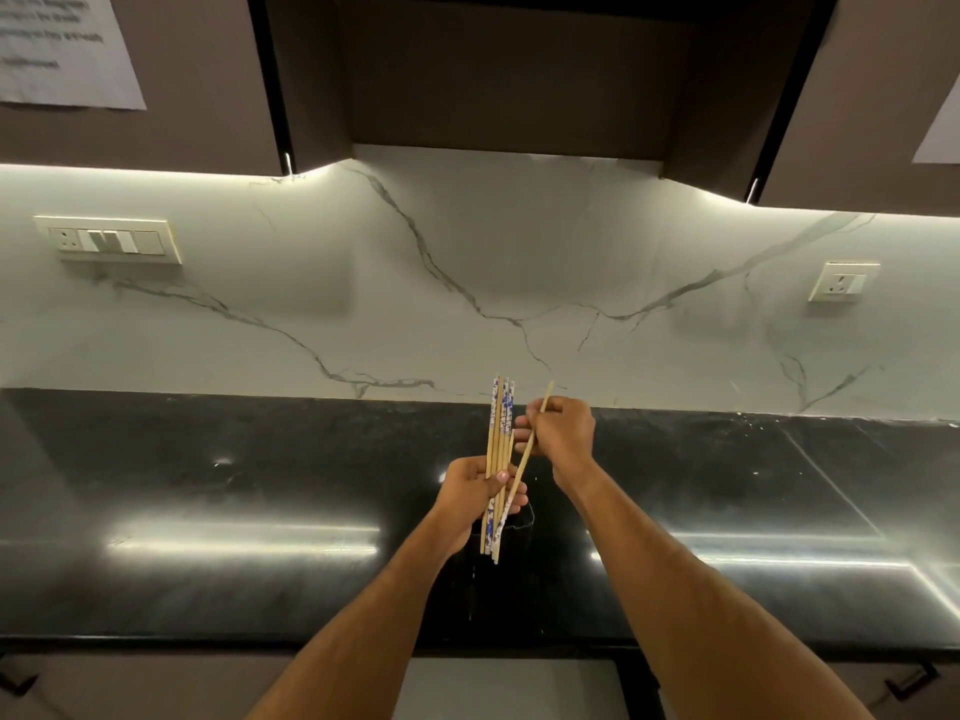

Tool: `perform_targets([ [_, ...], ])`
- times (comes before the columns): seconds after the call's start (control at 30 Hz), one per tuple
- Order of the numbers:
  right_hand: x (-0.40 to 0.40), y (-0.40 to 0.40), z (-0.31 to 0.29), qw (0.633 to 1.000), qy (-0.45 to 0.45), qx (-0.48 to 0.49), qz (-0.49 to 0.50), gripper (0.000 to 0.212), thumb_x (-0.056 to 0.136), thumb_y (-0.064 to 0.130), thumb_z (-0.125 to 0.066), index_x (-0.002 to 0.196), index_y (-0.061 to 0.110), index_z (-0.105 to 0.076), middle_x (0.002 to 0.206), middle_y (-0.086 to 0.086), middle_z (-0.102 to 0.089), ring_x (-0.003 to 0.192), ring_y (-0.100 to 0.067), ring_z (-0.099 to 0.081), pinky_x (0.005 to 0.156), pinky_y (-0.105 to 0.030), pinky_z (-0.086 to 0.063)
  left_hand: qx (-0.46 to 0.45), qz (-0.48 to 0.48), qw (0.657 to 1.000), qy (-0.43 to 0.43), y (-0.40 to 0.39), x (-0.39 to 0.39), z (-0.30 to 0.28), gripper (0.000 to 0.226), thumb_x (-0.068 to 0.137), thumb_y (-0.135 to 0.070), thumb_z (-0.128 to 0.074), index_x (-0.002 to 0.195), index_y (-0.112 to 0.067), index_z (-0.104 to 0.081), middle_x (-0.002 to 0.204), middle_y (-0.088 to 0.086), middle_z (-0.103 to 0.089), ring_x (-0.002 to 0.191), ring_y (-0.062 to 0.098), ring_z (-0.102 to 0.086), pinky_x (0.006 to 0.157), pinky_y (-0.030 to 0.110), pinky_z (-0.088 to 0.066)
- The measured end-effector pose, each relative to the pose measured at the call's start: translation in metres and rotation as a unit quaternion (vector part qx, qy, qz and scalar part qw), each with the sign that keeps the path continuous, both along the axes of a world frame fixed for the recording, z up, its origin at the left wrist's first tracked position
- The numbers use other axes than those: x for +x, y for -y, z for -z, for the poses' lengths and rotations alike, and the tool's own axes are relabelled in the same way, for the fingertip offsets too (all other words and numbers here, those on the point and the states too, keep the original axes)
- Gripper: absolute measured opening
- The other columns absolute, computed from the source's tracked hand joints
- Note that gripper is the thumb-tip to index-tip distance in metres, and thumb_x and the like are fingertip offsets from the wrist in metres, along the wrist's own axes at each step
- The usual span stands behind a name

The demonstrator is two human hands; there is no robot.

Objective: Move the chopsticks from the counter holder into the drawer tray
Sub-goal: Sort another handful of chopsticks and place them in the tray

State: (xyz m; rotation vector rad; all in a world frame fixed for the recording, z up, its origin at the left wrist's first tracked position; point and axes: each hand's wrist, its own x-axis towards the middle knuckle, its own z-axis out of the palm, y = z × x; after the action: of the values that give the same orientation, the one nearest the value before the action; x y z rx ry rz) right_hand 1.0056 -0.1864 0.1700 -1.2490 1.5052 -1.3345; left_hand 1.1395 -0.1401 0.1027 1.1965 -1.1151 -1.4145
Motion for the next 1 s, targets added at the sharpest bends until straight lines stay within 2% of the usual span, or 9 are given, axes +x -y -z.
perform_targets([
  [0.1, -0.009, -0.002, -0.010, 0.995, 0.003, -0.050, 0.081, 0.010, 0.096, 0.007, -0.067, 0.089, 0.012, -0.072, 0.080, -0.007, -0.074, 0.062, -0.018, -0.076, 0.060, -0.035, -0.065, 0.003, -0.030, 0.999, 0.026, -0.003, -0.001, 0.003, 0.017, 0.101, -0.006, -0.056, 0.106, -0.002, -0.071, 0.090, 0.015, -0.078, 0.084, 0.025, -0.077, 0.076, 0.036, -0.063],
  [0.2, -0.008, -0.006, -0.020, 0.997, -0.026, -0.067, 0.003, 0.009, 0.092, 0.007, -0.073, 0.086, 0.014, -0.073, 0.078, -0.007, -0.074, 0.061, -0.019, -0.076, 0.059, -0.033, -0.065, 0.011, -0.043, 0.998, 0.042, -0.004, -0.004, 0.005, 0.016, 0.100, -0.005, -0.058, 0.107, -0.003, -0.072, 0.090, 0.014, -0.078, 0.083, 0.023, -0.077, 0.076, 0.035, -0.063],
  [0.3, 0.001, -0.010, -0.020, 0.995, -0.069, -0.047, -0.050, 0.008, 0.088, 0.007, -0.077, 0.081, 0.011, -0.075, 0.070, -0.008, -0.075, 0.060, -0.022, -0.076, 0.060, -0.039, -0.066, 0.003, -0.033, 0.998, 0.046, -0.006, -0.011, 0.005, 0.016, 0.099, -0.004, -0.058, 0.110, -0.004, -0.069, 0.091, 0.012, -0.079, 0.087, 0.024, -0.078, 0.083, 0.041, -0.063],
  [0.4, 0.005, -0.012, -0.013, 0.995, -0.091, -0.033, -0.040, 0.008, 0.088, 0.010, -0.078, 0.081, 0.008, -0.077, 0.068, -0.008, -0.075, 0.059, -0.021, -0.076, 0.064, -0.039, -0.066, -0.011, -0.023, 0.999, 0.046, -0.009, -0.017, 0.003, 0.017, 0.100, -0.004, -0.057, 0.112, -0.006, -0.068, 0.092, 0.010, -0.079, 0.088, 0.022, -0.078, 0.086, 0.041, -0.062],
  [0.5, 0.003, -0.012, -0.007, 0.995, -0.100, -0.022, -0.019, 0.007, 0.088, 0.010, -0.079, 0.081, 0.009, -0.077, 0.069, -0.006, -0.075, 0.060, -0.019, -0.076, 0.067, -0.040, -0.066, -0.021, -0.034, 0.998, 0.054, -0.011, -0.017, 0.002, 0.016, 0.100, -0.004, -0.057, 0.109, -0.007, -0.070, 0.091, 0.011, -0.079, 0.087, 0.023, -0.078, 0.080, 0.037, -0.063],
  [0.57, 0.002, -0.012, -0.006, 0.995, -0.099, -0.017, -0.029, 0.002, 0.087, 0.007, -0.078, 0.086, 0.008, -0.077, 0.074, -0.007, -0.076, 0.063, -0.018, -0.077, 0.067, -0.041, -0.066, -0.027, -0.040, 0.997, 0.063, -0.013, -0.016, 0.003, 0.016, 0.099, -0.003, -0.058, 0.107, -0.005, -0.071, 0.090, 0.013, -0.078, 0.086, 0.024, -0.077, 0.081, 0.038, -0.063],
  [0.7, 0.004, -0.014, -0.005, 0.993, -0.100, -0.023, -0.054, 0.007, 0.088, 0.004, -0.077, 0.088, 0.010, -0.078, 0.075, -0.007, -0.077, 0.065, -0.020, -0.077, 0.068, -0.043, -0.066, -0.035, -0.036, 0.995, 0.090, -0.015, -0.013, 0.005, 0.016, 0.099, -0.002, -0.057, 0.106, -0.005, -0.071, 0.089, 0.013, -0.077, 0.083, 0.024, -0.077, 0.080, 0.038, -0.064],
  [0.87, 0.007, -0.014, 0.000, 0.988, -0.138, -0.056, -0.050, 0.004, 0.088, 0.007, -0.077, 0.089, 0.011, -0.078, 0.071, -0.002, -0.075, 0.061, -0.014, -0.076, 0.058, -0.038, -0.065, -0.029, -0.033, 0.990, 0.136, -0.014, -0.009, 0.004, 0.016, 0.100, -0.002, -0.055, 0.106, -0.006, -0.070, 0.090, 0.013, -0.077, 0.084, 0.023, -0.077, 0.082, 0.040, -0.063],
  [1.0, 0.009, -0.012, 0.002, 0.989, -0.140, -0.048, -0.029, 0.004, 0.086, 0.009, -0.080, 0.083, 0.011, -0.077, 0.071, -0.002, -0.075, 0.062, -0.015, -0.076, 0.062, -0.038, -0.066, -0.025, -0.022, 0.988, 0.149, -0.015, -0.008, 0.004, 0.017, 0.100, 0.000, -0.053, 0.105, -0.004, -0.069, 0.091, 0.015, -0.076, 0.087, 0.026, -0.076, 0.084, 0.042, -0.063],
])
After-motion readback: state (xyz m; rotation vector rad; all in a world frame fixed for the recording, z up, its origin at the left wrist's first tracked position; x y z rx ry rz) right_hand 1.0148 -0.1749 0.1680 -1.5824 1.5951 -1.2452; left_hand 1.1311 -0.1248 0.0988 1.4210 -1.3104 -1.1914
